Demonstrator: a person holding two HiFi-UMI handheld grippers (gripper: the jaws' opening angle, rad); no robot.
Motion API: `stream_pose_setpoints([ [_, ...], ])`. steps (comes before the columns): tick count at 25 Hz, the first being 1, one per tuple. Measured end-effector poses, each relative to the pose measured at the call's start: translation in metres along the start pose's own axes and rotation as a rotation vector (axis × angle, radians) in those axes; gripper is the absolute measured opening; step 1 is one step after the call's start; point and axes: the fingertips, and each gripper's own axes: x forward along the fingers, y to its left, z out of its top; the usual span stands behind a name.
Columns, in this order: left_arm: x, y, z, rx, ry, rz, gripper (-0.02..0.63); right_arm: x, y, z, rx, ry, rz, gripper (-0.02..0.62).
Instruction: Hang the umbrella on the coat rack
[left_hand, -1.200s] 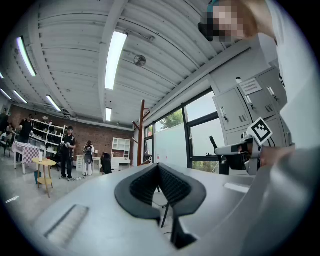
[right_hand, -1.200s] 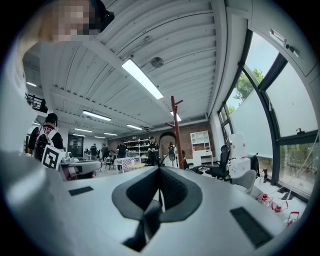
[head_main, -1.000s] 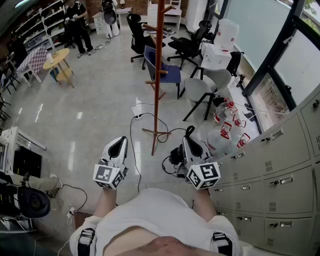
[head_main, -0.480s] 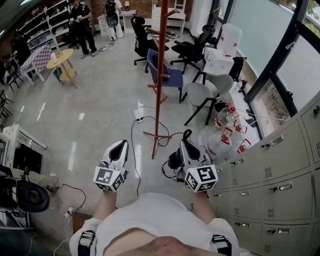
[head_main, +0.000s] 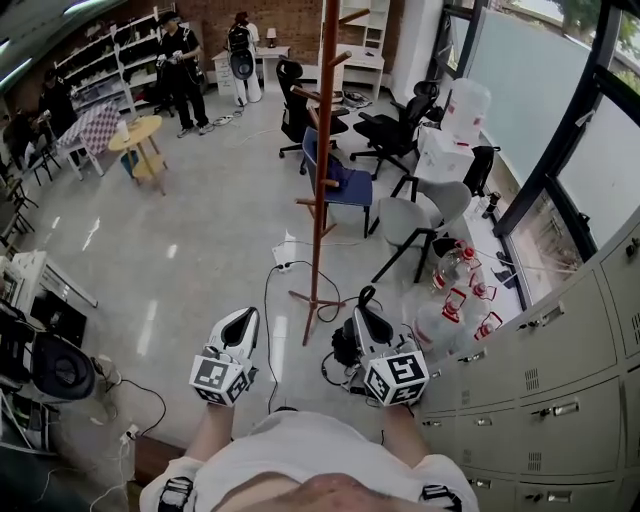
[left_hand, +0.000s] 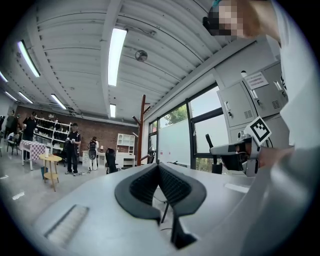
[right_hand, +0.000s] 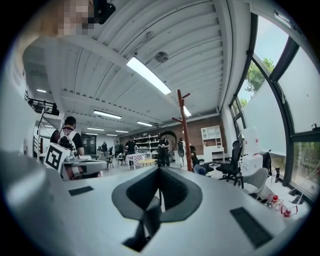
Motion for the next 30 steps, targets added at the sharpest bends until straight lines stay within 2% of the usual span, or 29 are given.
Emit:
stream_pose_setpoints([
  [7, 0.012, -0.006, 0.004, 0.017, -0.007, 0.006, 0.009, 0.012, -0.010, 0.001, -0.007, 0.003, 0.033, 0.009],
  [15, 0.059, 0.021, -0.007, -0.006, -0.008, -0.037, 0.009, 0.048, -0.030, 0.001, -0.020, 0.008, 0.011, 0.009],
  [21, 0.128, 0.075, -0.005, 0.001, -0.017, -0.115, 0.009, 0.106, -0.055, 0.006, -0.020, -0.013, -0.059, 0.011],
  [30, 0.226, 0.163, 0.020, 0.049, -0.054, -0.264, 0.009, 0.195, -0.088, 0.035, -0.033, -0.088, -0.220, 0.009],
])
